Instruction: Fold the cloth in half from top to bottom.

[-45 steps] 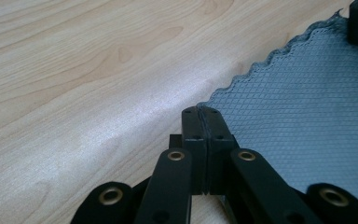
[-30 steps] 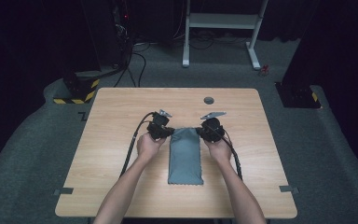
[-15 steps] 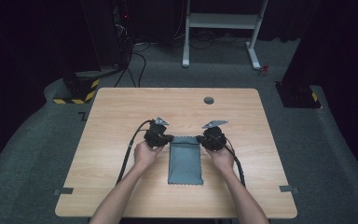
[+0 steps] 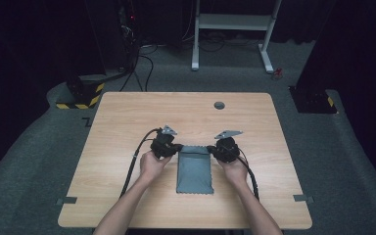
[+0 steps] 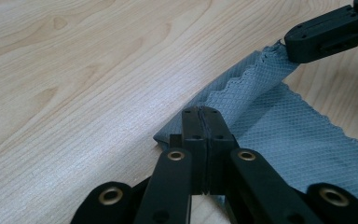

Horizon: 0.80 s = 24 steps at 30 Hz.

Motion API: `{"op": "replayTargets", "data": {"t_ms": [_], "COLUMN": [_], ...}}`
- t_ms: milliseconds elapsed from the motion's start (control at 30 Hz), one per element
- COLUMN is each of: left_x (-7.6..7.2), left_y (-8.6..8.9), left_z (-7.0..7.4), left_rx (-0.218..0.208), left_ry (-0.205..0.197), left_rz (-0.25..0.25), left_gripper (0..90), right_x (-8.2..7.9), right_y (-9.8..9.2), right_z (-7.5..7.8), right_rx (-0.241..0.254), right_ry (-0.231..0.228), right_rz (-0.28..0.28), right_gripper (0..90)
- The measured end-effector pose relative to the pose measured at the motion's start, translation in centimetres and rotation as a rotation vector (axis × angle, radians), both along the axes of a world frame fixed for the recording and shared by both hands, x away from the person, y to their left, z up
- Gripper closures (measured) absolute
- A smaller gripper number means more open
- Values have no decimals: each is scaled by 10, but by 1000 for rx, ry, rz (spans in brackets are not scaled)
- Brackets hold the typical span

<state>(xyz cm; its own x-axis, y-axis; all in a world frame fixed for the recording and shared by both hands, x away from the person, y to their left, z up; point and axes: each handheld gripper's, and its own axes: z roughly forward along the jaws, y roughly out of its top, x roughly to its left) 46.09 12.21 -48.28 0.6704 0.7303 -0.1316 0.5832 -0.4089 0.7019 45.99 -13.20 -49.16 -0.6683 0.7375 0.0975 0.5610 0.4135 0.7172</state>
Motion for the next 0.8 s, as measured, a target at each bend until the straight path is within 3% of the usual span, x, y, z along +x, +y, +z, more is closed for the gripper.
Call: {"op": "replayTargets", "data": {"t_ms": [433, 800], "left_x": [-16, -28], "left_y": [4, 5], "left_z": [-1, 0], "left_rx": [-37, -54], "left_ry": [-24, -59], "left_rz": [2, -18], "left_gripper": [894, 894], "right_x": [-10, -23], "right_y": [-3, -4], "right_z": [0, 3], "right_rx": [20, 15], "right_ry": [-3, -43], "right_rz": [12, 29], "right_gripper": [900, 900]}}
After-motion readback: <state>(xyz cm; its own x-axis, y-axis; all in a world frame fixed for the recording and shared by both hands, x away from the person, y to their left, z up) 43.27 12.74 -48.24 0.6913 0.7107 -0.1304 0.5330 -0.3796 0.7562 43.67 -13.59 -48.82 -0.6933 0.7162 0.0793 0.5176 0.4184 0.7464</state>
